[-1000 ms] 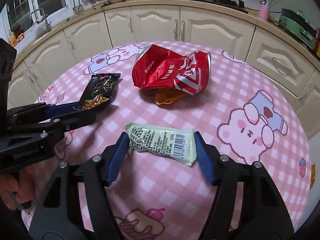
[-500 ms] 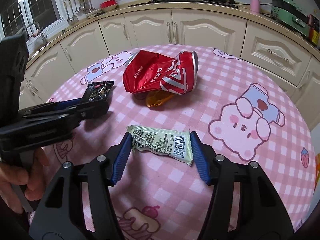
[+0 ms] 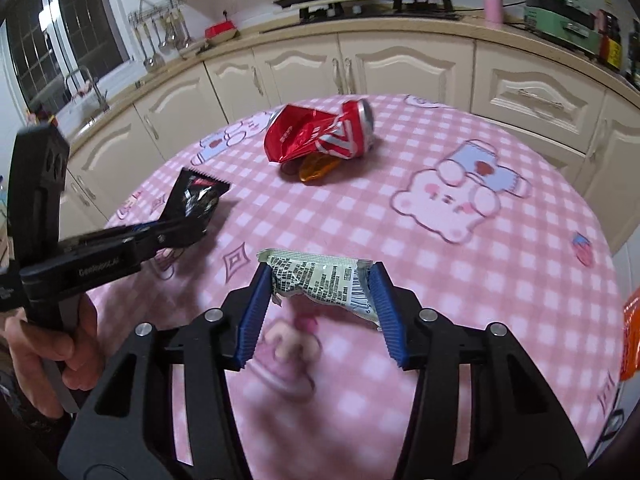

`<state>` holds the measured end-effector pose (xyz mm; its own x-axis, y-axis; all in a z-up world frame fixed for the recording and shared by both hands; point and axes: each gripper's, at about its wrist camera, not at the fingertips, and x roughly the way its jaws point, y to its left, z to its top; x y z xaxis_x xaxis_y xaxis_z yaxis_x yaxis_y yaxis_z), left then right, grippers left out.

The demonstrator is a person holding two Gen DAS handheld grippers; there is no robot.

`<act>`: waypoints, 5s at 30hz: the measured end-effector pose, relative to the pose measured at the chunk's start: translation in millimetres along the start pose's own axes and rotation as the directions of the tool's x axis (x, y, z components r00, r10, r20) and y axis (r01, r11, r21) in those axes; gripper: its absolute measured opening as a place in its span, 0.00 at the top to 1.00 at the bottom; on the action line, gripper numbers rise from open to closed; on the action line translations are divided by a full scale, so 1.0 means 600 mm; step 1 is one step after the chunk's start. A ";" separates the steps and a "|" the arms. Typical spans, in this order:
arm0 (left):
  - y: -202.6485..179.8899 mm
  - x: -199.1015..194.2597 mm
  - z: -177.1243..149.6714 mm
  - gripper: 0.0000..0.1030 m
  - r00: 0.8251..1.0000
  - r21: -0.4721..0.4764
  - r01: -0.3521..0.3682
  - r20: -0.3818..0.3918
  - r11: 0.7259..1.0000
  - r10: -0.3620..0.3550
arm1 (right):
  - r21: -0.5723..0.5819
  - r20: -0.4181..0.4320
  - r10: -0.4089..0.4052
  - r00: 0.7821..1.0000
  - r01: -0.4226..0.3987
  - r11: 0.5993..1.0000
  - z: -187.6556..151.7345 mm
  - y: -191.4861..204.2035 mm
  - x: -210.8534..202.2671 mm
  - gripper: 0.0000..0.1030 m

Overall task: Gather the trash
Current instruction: 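Grasp the black snack wrapper with left tool while right tool grasps the pale green wrapper, then carry the black wrapper and green wrapper with both tools over the blue bin, then open both tools to drop the wrappers into the bin, then move both tools back to the red can on the table, then grasp the red crushed can with left tool while right tool grasps the orange bread piece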

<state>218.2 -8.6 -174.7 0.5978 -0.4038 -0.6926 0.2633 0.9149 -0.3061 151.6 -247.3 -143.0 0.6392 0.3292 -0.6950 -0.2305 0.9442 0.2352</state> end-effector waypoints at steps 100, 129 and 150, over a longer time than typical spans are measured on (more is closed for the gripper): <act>-0.717 0.125 -0.189 0.20 0.926 0.465 0.361 -0.278 0.808 -0.254 | 0.753 0.072 -0.355 0.932 0.183 0.632 -0.340 -0.556 -0.356 0.08; -0.333 -0.098 0.017 0.10 0.976 0.245 -0.004 0.212 0.970 -0.049 | 0.329 0.226 -0.188 0.956 0.106 0.938 -0.002 -0.204 -0.262 0.06; -0.073 0.109 0.162 0.09 0.972 0.111 -0.230 0.079 0.967 0.222 | 0.179 0.104 -0.081 0.991 0.061 0.982 0.118 -0.096 -0.029 0.06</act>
<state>319.6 -74.9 -143.0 0.6993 -0.1894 -0.6893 0.2016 0.9774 -0.0641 205.9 -306.8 -96.4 0.7285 0.2509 -0.6374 -0.0554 0.9490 0.3102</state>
